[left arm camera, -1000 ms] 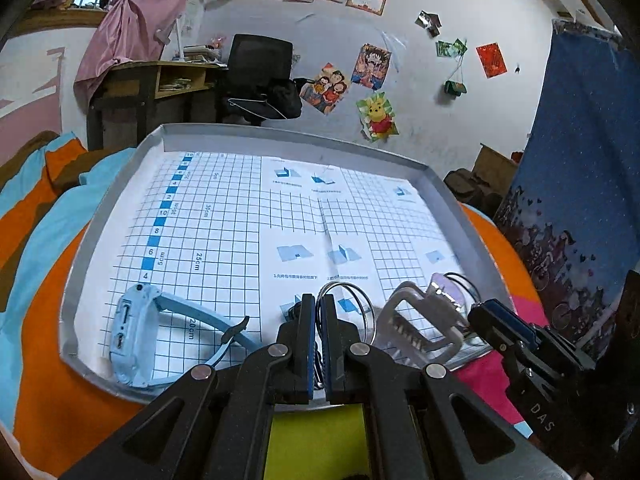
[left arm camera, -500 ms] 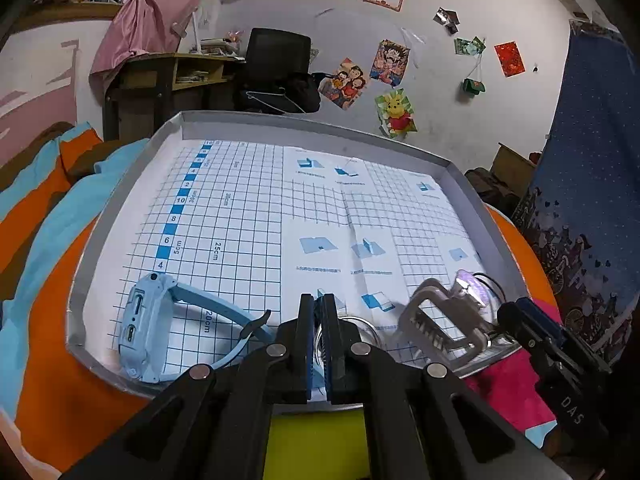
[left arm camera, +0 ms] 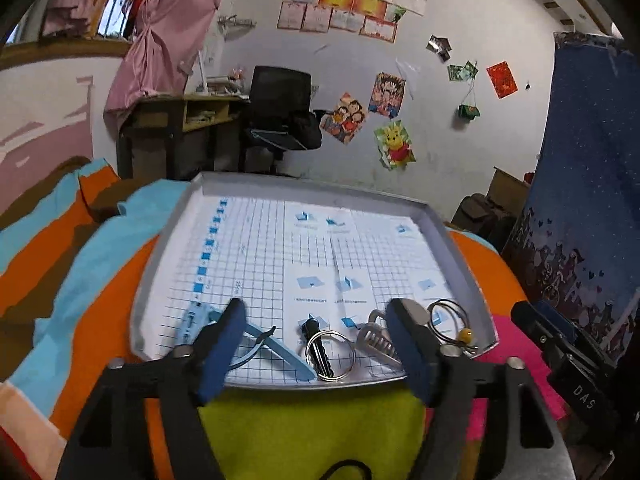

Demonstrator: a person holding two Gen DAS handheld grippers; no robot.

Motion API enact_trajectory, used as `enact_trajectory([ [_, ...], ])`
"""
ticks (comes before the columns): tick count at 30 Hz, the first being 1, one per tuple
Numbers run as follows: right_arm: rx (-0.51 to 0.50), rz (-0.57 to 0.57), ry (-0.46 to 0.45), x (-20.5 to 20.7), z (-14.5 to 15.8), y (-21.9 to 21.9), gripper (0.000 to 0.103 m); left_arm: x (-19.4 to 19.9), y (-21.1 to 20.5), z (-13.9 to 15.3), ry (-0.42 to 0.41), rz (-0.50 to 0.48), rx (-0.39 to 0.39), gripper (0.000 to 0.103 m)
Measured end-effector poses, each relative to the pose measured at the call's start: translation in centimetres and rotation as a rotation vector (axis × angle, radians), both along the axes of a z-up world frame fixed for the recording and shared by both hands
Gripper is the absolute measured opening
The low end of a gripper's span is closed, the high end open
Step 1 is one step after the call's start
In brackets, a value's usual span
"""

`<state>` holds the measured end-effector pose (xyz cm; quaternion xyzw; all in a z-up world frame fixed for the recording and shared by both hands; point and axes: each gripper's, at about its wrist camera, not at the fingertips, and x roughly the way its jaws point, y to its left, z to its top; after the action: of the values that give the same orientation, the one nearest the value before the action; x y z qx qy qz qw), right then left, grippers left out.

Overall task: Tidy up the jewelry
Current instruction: 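Lower both held rings into the tray and open both grippers, then withdraw both open grippers from the tray back over the bedspread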

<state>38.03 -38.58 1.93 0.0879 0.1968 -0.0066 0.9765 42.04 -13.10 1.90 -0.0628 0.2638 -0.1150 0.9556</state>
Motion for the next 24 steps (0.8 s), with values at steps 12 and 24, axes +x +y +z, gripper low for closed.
enact_trajectory([
  [12, 0.011, 0.044, -0.106, -6.9, 3.8, 0.3, 0.102, -8.1, 2.7, 3.3, -0.157, 0.085, -0.011, 0.103],
  [24, -0.014, 0.033, -0.193, -15.2, 6.0, 2.6, 0.102, -16.0, 5.8, 3.6, -0.198, 0.132, -0.025, 0.103],
])
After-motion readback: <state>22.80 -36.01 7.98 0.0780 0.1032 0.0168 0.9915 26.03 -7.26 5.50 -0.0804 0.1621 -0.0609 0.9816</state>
